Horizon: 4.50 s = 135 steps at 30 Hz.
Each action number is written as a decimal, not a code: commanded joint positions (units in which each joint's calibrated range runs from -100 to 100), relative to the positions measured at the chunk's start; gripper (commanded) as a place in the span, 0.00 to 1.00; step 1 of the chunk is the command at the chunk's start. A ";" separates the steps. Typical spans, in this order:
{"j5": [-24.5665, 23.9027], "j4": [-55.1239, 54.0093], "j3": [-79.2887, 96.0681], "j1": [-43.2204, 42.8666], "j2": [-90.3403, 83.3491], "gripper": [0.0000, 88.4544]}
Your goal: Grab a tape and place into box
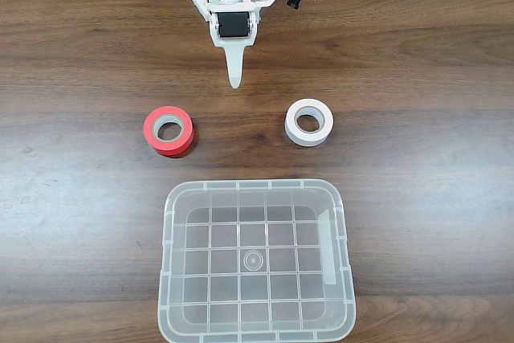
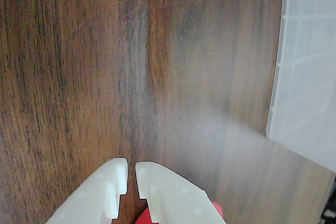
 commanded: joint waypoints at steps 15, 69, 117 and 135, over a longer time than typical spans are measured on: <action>-0.51 0.24 -6.15 0.36 -0.79 0.01; 7.72 5.98 -65.29 -17.19 80.95 0.01; 7.40 -5.41 -65.55 -21.00 99.77 0.02; 8.61 3.16 -65.99 -15.51 83.12 0.02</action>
